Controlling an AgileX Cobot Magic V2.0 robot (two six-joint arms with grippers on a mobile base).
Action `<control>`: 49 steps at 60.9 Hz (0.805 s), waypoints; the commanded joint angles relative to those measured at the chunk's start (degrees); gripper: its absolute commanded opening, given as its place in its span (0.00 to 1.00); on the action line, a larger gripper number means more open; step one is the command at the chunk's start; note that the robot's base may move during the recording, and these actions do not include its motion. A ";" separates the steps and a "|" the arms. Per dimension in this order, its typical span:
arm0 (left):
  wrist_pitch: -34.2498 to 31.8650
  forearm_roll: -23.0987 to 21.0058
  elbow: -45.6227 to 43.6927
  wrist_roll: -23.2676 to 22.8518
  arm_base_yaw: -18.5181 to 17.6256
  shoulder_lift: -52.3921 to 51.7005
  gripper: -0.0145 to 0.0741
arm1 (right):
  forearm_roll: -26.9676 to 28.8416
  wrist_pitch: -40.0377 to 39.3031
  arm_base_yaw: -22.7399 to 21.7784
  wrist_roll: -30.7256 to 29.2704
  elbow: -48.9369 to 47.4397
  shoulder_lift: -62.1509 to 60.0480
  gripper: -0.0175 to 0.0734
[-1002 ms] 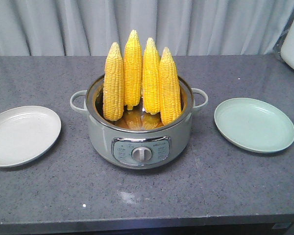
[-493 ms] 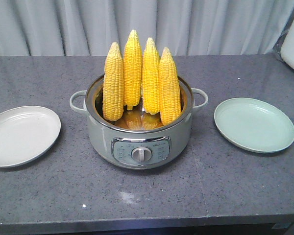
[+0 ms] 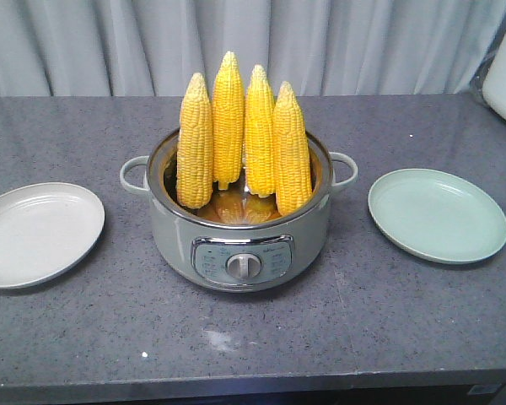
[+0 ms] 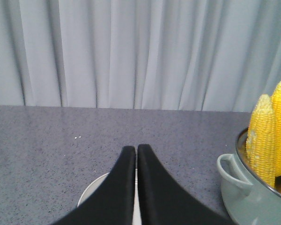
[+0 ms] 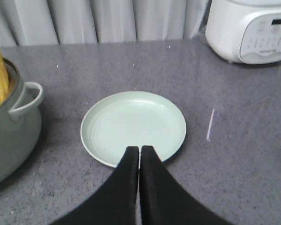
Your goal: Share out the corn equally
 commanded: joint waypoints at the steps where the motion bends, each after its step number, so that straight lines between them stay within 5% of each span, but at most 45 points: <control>1: 3.48 0.03 -9.54 -0.54 -0.07 7.23 0.16 | -0.33 3.49 -0.09 -0.49 -7.38 6.10 0.18; 26: 24.95 0.03 -27.86 -0.17 -0.07 25.85 0.16 | 0.46 16.45 -0.09 -0.43 -20.90 22.25 0.18; 49: 25.87 0.15 -27.81 -0.17 -0.07 28.12 0.16 | -0.20 15.52 -0.09 -0.49 -20.90 23.34 0.19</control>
